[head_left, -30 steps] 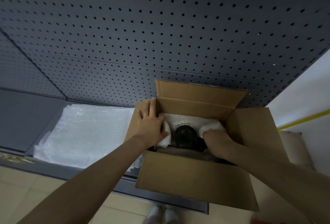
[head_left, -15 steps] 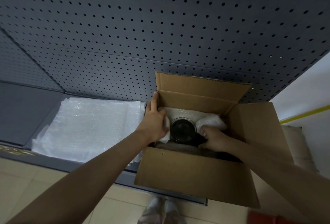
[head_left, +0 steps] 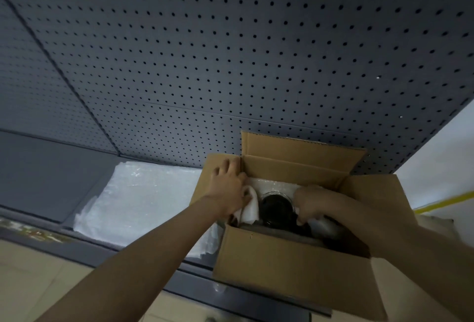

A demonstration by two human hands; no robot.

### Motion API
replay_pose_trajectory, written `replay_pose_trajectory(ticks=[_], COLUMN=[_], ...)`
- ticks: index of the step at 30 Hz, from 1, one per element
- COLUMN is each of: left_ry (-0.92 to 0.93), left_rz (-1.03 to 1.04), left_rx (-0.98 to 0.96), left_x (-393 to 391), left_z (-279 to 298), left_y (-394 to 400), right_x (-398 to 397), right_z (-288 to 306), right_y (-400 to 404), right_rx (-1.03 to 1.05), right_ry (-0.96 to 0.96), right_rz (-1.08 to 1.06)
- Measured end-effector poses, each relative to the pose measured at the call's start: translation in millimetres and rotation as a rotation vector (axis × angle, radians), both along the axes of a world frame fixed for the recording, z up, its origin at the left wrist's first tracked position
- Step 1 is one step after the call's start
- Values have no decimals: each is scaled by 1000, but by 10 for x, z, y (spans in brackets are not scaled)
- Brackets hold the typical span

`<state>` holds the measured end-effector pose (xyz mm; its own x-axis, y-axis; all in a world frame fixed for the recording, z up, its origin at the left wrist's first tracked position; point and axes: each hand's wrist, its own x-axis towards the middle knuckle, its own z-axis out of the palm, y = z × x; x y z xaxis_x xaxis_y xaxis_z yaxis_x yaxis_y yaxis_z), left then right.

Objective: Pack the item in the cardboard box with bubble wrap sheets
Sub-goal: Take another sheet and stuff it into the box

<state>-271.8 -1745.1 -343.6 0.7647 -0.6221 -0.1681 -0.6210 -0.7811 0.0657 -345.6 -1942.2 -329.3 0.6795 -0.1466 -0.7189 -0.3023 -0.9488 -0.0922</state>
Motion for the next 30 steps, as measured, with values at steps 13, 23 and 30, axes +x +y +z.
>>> replay_pose_trajectory(ticks=[13, 23, 30], left_ry=[-86, 50, 175], left_rz=[50, 49, -17], left_rx=[-69, 61, 140], left_x=[823, 1462, 1471], left_z=[443, -68, -699], left_y=[1608, 3040, 3056], right_x=[894, 1291, 1351], right_z=[430, 28, -930], right_y=[1469, 3137, 3246], right_rx=[-113, 89, 83], right_ry=[-599, -732, -508], right_rz=[-147, -152, -452])
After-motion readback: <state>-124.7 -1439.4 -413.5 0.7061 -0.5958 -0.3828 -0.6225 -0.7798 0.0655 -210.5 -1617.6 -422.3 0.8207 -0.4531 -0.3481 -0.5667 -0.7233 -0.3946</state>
